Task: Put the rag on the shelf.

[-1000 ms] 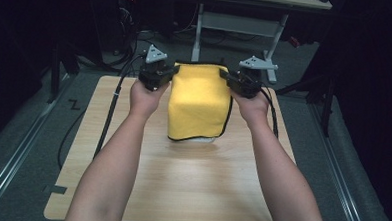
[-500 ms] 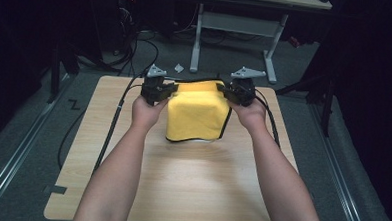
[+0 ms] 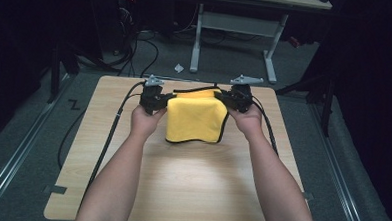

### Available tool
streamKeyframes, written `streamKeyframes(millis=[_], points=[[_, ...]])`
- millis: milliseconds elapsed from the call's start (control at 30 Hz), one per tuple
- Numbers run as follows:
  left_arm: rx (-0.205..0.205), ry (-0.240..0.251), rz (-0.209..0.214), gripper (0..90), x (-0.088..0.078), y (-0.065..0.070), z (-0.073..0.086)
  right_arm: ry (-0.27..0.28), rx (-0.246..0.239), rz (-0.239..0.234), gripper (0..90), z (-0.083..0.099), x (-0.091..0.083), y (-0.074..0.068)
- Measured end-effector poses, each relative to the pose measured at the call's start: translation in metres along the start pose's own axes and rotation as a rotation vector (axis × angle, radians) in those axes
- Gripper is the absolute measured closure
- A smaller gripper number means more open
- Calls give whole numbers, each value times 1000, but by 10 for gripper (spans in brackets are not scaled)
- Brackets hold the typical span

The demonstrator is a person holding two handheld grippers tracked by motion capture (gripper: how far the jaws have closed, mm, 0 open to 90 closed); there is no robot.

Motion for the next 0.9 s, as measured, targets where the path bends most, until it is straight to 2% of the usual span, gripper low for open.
streamKeyframes(millis=[133,367,467,600,767,900], points=[[-11,-6,6,851,1,0,9,-6,18,-12,765,4,4,0],[-2,-24,10,851,2,2,20,-21,60,-21,752,13,11,2],[5,-30,13,848,2,3,23,-6,96,-24,713,16,11,3],[-7,-40,32,818,1,4,25,2,107,16,615,16,8,7],[0,-46,11,770,0,5,24,6,103,52,524,14,2,11],[2,-62,-6,752,0,3,27,38,114,83,474,9,-5,17]])
Point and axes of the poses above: each handheld gripper's, and its own axes: x roughly forward along the jaws, z roughly out of its underside, y roughly to its right, the point moved 5 cm from there along x, roughly forward along the jaws, and after that the axes turned 3 degrees about -z, right-handed, at the moved point
